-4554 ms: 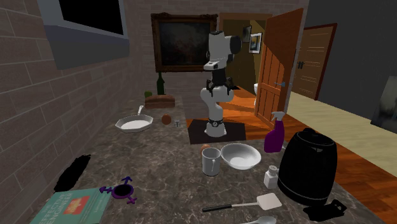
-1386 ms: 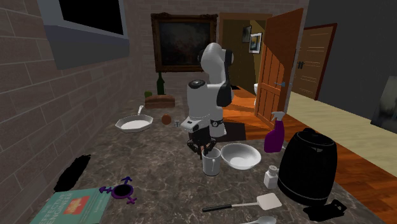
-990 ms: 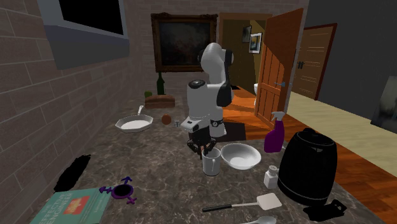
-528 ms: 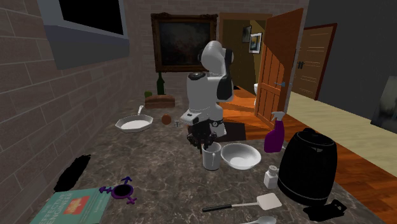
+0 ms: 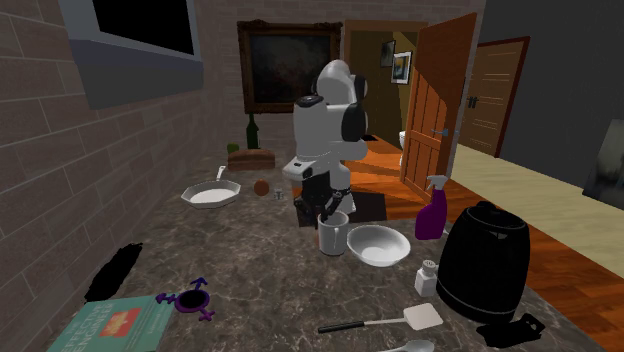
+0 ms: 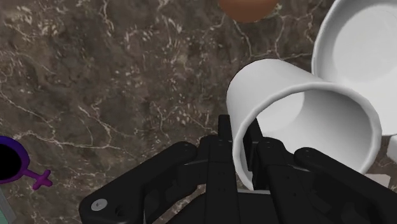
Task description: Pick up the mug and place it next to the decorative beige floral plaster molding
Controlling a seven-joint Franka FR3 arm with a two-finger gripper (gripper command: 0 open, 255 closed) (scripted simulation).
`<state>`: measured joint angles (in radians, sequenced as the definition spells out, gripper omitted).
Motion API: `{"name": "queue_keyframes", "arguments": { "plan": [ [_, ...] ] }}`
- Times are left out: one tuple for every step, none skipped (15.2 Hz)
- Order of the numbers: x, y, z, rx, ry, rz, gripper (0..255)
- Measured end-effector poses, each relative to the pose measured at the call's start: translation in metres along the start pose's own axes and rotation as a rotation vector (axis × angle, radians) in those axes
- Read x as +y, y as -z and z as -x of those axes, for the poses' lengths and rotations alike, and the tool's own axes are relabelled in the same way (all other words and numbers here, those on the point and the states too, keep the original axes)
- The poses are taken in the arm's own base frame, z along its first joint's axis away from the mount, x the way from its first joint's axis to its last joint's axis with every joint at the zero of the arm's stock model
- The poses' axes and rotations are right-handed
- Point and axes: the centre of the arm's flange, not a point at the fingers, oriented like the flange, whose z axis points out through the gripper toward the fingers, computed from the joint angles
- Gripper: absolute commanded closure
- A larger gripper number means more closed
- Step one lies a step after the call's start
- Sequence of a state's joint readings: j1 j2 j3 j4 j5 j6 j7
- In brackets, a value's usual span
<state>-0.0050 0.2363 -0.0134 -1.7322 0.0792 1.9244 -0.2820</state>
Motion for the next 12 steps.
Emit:
{"name": "queue_keyframes", "arguments": {
  "plan": [
    [-0.001, 0.005, 0.001, 0.0, 0.0, 0.0, 255],
    [0.0, 0.011, 0.0, 0.0, 0.0, 0.0, 255],
    [0.0, 0.016, 0.001, 0.0, 0.0, 0.0, 255],
    [0.0, 0.02, 0.002, 0.0, 0.0, 0.0, 255],
    [-0.002, 0.026, 0.002, 0.0, 0.0, 0.0, 255],
    [-0.002, 0.031, 0.002, 0.0, 0.0, 0.0, 255],
    [-0.002, 0.036, 0.002, 0.0, 0.0, 0.0, 255],
    [-0.004, 0.042, 0.003, 0.0, 0.0, 0.0, 255],
    [-0.004, 0.048, 0.003, 0.0, 0.0, 0.0, 255],
    [-0.004, 0.053, 0.002, 0.0, 0.0, 0.0, 255],
    [-0.004, 0.058, 0.002, 0.0, 0.0, 0.0, 255],
    [-0.005, 0.063, 0.002, 0.0, 0.0, 0.0, 255]
  ]
}}
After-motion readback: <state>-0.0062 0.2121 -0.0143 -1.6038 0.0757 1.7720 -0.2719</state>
